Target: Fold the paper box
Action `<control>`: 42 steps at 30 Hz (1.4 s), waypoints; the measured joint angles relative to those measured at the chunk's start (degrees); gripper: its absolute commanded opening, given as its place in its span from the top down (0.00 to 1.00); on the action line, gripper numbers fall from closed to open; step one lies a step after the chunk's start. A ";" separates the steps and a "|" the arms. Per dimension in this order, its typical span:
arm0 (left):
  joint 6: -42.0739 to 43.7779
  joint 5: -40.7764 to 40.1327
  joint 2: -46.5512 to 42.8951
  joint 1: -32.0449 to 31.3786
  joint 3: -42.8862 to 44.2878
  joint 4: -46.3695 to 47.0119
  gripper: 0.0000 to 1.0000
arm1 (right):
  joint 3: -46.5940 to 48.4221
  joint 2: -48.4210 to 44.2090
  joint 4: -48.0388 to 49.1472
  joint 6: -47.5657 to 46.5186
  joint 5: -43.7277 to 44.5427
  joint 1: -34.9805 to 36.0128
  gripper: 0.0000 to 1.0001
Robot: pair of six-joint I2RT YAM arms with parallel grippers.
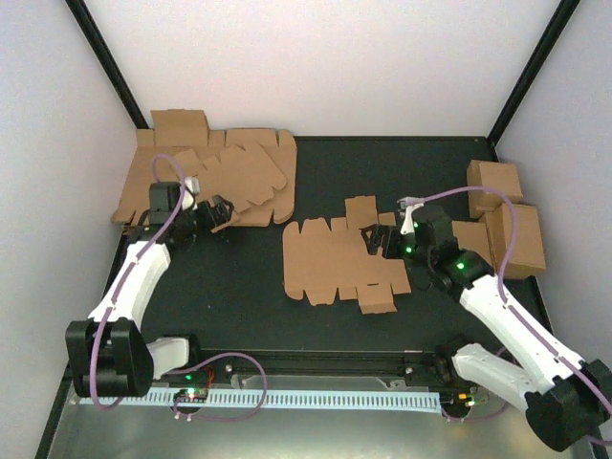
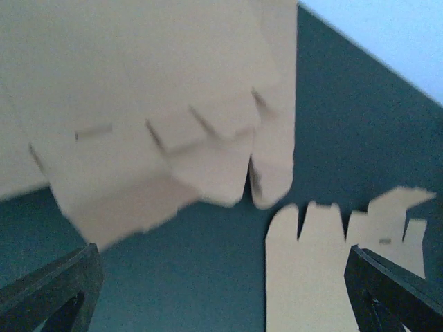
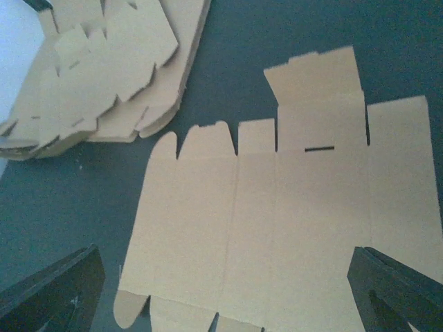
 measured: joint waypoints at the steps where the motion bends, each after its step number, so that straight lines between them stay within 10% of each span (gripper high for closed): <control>1: -0.22 1.18 -0.85 0.02 -1.18 -1.27 0.01 | -0.02 1.09 0.04 0.00 -0.20 0.00 0.00; 9: -0.42 12.24 -4.09 -3.93 -10.69 -5.53 0.05 | -0.09 8.68 -0.83 0.04 1.86 0.00 0.01; 26: -5.33 9.14 4.90 -28.83 -15.98 3.48 0.02 | -6.93 11.89 0.04 0.22 0.68 -15.61 0.01; 42: -7.58 11.65 14.53 -30.67 -15.32 12.70 0.04 | -9.73 19.63 3.61 -0.66 -4.81 -16.52 0.00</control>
